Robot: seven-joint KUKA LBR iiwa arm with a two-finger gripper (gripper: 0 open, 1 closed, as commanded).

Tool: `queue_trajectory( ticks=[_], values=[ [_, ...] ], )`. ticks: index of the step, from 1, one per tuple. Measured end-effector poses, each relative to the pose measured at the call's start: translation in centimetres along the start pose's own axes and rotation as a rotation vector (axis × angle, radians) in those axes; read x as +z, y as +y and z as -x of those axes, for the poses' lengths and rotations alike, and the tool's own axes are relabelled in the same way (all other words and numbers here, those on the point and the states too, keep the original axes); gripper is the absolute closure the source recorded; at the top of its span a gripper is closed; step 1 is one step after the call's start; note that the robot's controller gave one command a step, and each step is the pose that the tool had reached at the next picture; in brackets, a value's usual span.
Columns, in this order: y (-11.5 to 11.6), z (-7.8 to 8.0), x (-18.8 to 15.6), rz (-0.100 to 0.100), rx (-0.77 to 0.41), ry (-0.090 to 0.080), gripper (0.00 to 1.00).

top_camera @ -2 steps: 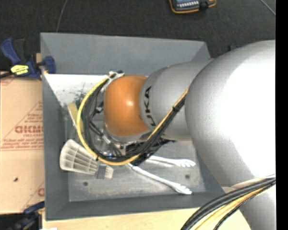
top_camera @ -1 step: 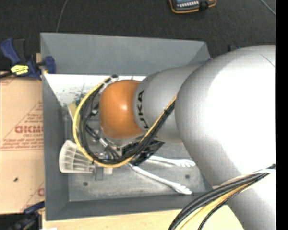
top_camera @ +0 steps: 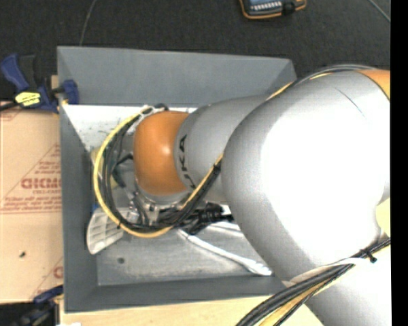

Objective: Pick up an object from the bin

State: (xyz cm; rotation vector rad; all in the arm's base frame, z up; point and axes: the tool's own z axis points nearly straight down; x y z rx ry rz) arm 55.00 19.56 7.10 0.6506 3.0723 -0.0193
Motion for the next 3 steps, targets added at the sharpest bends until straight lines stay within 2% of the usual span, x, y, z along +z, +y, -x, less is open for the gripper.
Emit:
queue_trajectory(
  ticks=[3],
  values=[
    [-0.20,0.21,-0.48,-0.001,0.001,-0.005,1.00]
  ],
)
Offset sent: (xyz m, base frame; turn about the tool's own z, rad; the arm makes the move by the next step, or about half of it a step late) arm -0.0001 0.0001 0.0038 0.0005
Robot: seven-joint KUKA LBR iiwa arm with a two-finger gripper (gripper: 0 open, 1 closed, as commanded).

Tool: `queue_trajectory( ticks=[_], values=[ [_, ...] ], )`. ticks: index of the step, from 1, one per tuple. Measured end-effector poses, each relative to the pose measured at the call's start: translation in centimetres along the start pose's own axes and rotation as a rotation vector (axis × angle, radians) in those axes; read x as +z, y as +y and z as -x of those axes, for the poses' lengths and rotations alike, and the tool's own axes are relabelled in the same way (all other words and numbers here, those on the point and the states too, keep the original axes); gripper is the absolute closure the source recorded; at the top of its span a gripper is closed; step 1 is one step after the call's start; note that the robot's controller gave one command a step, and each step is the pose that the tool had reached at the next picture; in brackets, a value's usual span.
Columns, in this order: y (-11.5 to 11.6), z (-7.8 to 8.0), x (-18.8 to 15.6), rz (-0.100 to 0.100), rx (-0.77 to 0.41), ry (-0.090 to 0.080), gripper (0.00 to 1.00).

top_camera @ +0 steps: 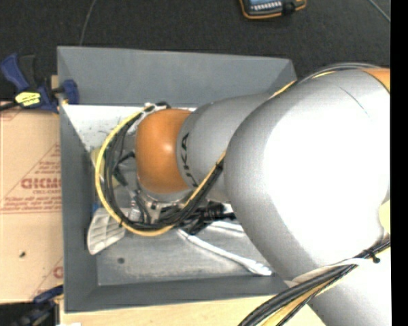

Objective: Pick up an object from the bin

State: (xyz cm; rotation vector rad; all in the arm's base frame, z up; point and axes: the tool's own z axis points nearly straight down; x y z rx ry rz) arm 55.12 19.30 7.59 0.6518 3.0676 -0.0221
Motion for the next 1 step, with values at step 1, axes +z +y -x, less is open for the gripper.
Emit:
queue_trajectory(
  ticks=[1],
  values=[
    [-0.14,0.00,-0.27,-0.002,-0.001,0.001,1.00]
  ],
)
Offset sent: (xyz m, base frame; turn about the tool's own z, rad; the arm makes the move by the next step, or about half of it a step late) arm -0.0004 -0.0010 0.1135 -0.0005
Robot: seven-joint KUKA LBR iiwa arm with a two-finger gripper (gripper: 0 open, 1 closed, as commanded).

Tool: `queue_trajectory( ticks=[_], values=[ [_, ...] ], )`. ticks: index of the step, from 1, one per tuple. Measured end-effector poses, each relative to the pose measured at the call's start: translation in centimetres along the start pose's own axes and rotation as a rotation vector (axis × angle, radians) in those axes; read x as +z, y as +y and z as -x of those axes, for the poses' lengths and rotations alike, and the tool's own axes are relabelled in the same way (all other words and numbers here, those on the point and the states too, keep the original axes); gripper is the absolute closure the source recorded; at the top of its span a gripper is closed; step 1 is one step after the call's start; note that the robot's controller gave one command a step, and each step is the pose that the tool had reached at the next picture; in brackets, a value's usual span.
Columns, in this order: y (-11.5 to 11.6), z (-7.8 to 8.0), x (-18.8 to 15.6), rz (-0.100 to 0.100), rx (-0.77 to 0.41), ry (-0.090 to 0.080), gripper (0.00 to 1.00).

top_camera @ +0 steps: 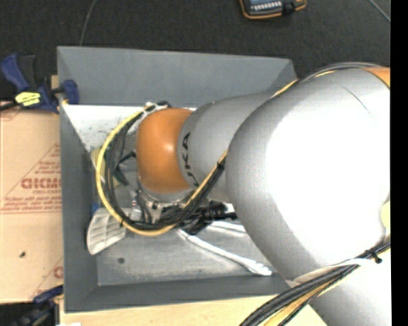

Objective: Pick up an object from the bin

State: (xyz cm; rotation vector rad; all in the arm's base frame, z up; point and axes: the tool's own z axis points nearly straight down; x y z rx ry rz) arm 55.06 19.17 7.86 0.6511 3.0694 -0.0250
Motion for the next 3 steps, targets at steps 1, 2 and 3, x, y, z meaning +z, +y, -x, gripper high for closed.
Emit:
queue_trajectory(
  ticks=[1,2,3],
  values=[
    [-0.3,-0.2,-2.8,-0.008,0.000,0.010,1.00],
    [-0.4,0.0,-8.5,-0.007,-0.002,0.007,1.00],
    [-0.4,0.0,-12.6,-0.005,-0.004,0.006,1.00]
  ],
)
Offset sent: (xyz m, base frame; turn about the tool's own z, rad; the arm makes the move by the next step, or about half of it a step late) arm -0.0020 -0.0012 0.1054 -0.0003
